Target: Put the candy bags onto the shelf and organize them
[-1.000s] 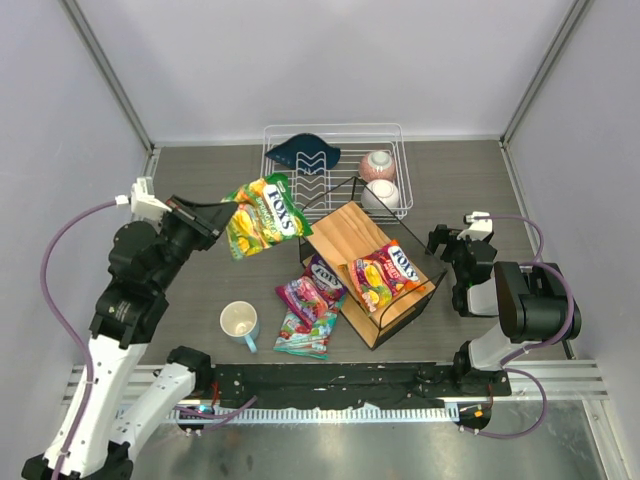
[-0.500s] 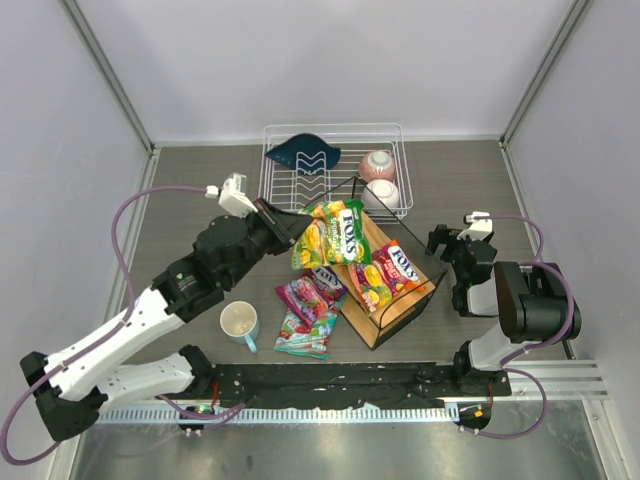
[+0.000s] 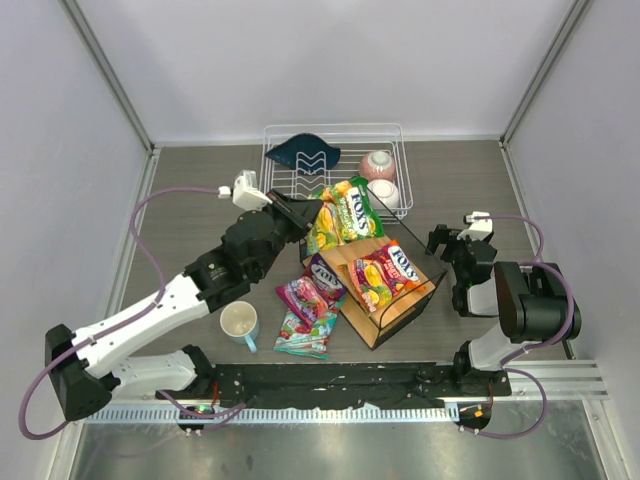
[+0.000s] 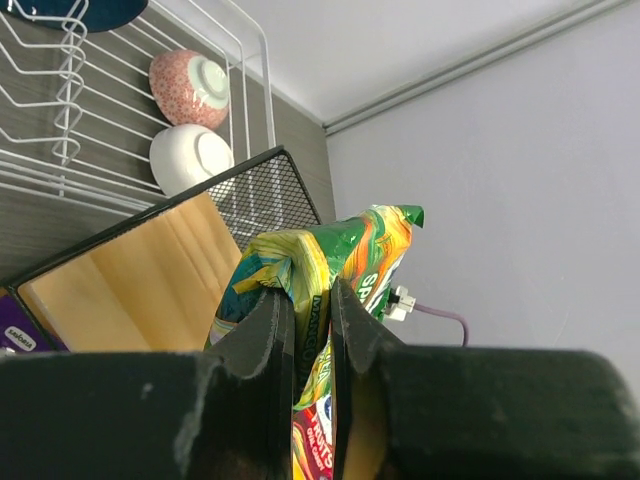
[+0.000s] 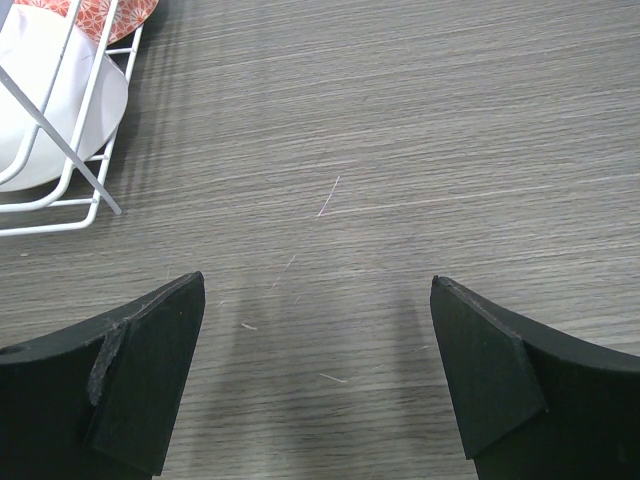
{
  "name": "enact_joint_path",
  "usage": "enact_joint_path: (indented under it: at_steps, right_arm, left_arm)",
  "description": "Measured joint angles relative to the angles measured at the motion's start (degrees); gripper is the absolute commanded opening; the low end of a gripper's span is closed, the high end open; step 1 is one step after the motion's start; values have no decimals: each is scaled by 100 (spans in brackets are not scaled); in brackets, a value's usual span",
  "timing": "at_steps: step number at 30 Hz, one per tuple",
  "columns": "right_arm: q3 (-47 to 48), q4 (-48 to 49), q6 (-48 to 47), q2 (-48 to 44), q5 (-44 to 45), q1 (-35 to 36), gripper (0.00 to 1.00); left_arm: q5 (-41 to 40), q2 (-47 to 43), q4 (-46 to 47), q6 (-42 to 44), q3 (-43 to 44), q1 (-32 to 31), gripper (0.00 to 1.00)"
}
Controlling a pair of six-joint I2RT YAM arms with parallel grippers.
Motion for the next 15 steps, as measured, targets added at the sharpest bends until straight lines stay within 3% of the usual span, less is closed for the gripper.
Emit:
enact_joint_path:
  at_steps: [15]
  right_arm:
    - [0, 0, 0, 0, 0, 0, 100]
  left_arm:
    - [-723, 446, 608, -601, -494, -647, 0]
